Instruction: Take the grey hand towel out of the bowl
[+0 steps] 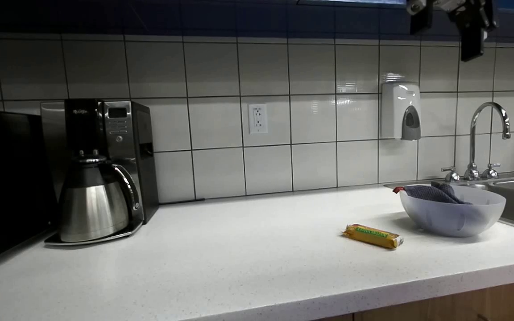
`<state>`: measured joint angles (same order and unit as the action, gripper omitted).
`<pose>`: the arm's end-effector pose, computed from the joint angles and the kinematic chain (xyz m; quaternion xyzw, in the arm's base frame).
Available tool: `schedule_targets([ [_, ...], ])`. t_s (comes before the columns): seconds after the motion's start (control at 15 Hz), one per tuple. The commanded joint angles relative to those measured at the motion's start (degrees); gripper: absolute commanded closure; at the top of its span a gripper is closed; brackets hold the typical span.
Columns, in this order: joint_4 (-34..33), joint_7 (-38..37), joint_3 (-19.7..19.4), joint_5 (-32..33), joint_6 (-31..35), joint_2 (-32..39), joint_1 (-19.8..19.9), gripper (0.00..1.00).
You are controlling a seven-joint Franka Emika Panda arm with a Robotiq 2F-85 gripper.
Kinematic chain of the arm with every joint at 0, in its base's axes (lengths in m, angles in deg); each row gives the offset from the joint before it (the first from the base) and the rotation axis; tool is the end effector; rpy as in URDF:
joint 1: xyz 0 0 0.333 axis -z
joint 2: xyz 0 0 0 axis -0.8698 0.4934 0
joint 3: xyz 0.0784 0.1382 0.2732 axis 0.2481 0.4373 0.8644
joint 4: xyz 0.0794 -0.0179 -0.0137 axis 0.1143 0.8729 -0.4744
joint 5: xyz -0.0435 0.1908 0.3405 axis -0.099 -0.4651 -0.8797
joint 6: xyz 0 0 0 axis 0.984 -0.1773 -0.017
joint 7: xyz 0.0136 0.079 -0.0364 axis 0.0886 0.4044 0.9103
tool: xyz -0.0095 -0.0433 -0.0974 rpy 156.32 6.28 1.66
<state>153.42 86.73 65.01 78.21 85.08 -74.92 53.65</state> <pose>0.2948 0.0205 0.5105 -0.9827 -0.1039 0.0887 0.1253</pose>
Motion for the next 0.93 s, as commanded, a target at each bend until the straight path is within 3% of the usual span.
schedule_targets([
  [0.0, -0.13, 0.80, 1.07, -0.60, -0.25, 0.15, 1.46, 0.00],
  [0.33, 1.06, -1.71, 2.14, 3.51, 4.40, 1.58, 4.25, 0.00],
  [0.87, 2.09, -1.17, 0.19, 13.89, 13.92, 4.73, 9.63, 0.00],
])
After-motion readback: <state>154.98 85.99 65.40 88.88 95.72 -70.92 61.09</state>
